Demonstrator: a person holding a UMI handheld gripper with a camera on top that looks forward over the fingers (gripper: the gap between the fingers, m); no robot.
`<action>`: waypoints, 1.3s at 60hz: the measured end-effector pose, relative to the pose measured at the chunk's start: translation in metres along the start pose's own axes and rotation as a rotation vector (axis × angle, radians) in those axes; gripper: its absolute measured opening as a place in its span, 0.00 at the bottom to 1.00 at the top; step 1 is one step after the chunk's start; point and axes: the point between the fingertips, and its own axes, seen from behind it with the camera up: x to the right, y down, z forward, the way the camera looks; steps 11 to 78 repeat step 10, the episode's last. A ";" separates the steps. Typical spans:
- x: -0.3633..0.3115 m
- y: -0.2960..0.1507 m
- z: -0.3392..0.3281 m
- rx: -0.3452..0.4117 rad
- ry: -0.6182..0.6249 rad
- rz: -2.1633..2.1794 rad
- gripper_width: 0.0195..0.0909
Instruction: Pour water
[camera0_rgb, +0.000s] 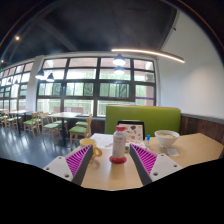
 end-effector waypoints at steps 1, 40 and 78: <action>-0.008 -0.001 -0.021 -0.004 -0.006 0.000 0.88; -0.027 0.022 -0.066 0.001 -0.053 -0.017 0.88; -0.027 0.022 -0.066 0.001 -0.053 -0.017 0.88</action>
